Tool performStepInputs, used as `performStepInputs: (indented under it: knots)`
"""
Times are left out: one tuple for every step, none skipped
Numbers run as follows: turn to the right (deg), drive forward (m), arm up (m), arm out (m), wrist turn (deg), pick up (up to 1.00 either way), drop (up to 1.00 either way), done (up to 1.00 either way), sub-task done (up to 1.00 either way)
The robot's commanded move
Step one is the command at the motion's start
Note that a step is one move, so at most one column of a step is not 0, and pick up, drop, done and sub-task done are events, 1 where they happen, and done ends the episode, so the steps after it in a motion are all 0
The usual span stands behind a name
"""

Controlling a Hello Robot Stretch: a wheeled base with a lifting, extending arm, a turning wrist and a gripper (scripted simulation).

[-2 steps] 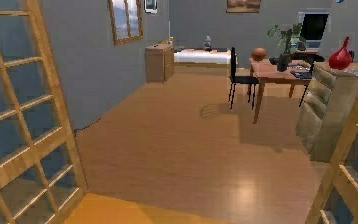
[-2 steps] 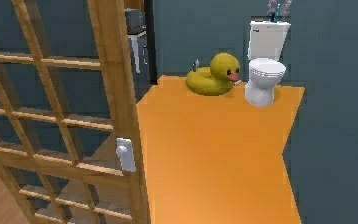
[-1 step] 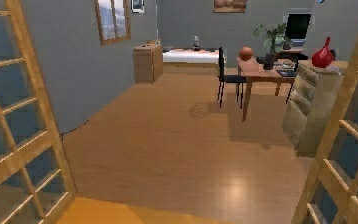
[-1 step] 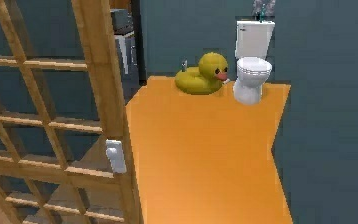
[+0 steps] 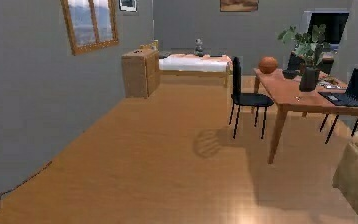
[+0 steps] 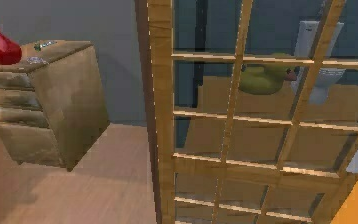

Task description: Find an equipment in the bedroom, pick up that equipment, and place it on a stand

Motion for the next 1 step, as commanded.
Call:
performStepInputs:
  knots:
    - [3.0,0.0,0.0,0.0,0.0,0.0,0.0,0.0,0.0]
